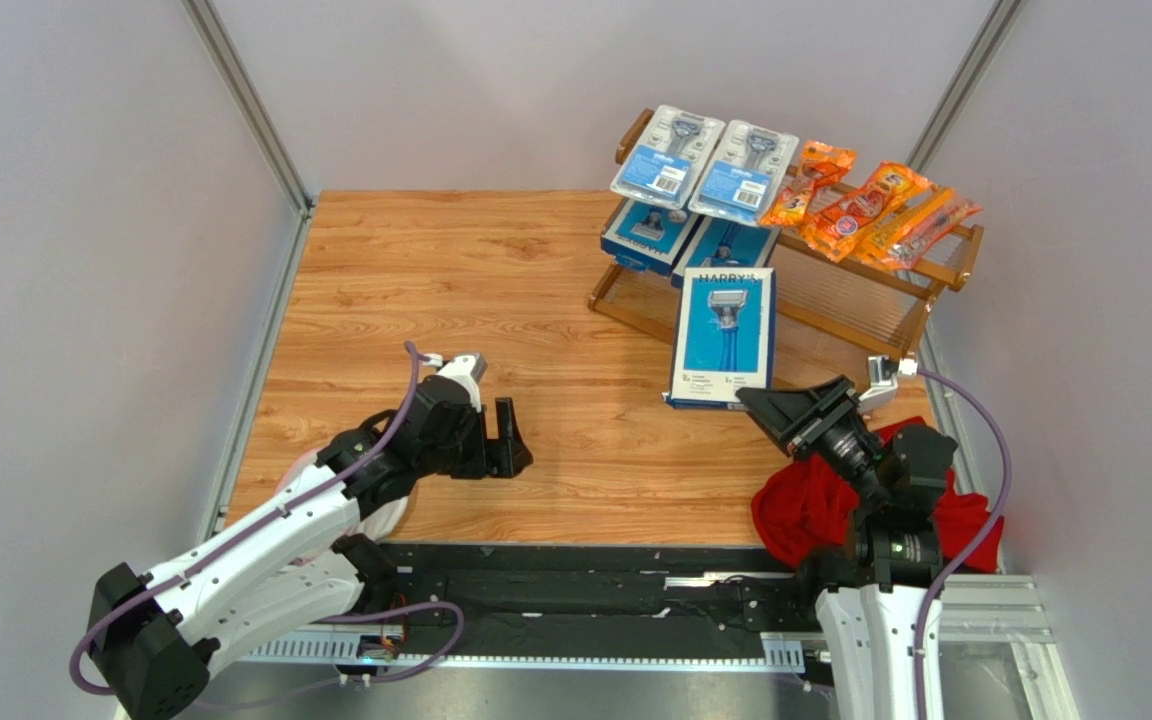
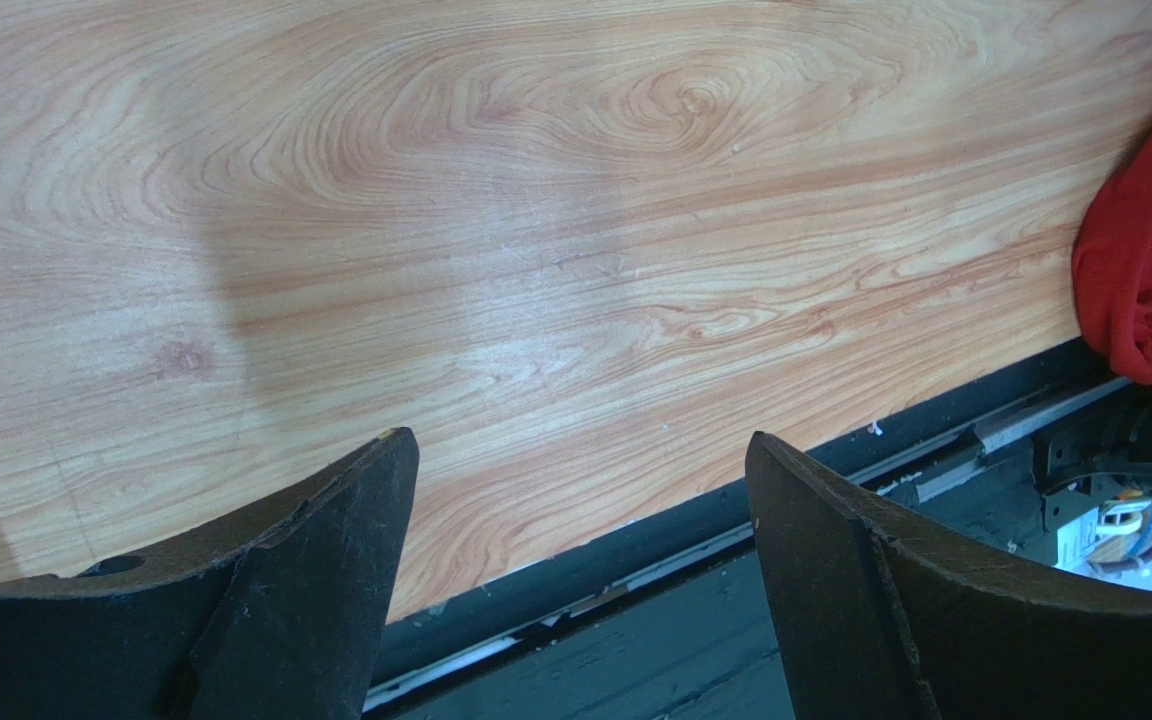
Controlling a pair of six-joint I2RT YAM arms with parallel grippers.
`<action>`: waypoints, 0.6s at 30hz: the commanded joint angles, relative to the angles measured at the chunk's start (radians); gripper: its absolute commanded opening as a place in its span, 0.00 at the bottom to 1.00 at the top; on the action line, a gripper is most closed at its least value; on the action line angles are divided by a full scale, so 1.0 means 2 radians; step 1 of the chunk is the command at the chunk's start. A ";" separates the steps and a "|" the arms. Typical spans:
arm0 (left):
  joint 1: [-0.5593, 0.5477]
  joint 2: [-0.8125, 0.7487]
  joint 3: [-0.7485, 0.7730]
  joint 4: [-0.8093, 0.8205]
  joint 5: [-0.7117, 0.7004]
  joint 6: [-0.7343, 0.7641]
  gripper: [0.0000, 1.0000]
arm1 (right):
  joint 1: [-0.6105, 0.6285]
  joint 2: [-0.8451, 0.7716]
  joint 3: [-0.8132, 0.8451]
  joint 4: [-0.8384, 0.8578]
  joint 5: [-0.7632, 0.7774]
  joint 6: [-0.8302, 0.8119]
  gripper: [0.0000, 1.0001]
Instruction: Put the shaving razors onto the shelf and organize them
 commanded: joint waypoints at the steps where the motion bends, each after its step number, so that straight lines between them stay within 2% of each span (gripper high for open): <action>1: 0.000 -0.005 0.000 0.013 0.001 0.001 0.89 | -0.042 0.008 -0.013 0.050 -0.054 0.014 0.00; 3: 0.000 -0.005 -0.001 0.012 0.001 0.001 0.89 | -0.070 0.015 -0.017 0.056 -0.074 0.019 0.00; 14: 0.000 -0.005 -0.004 0.011 0.001 0.003 0.89 | -0.107 0.050 -0.005 0.092 -0.066 0.027 0.00; 18: 0.000 -0.005 -0.004 0.008 0.001 0.007 0.89 | -0.124 0.066 -0.018 0.152 -0.076 0.064 0.00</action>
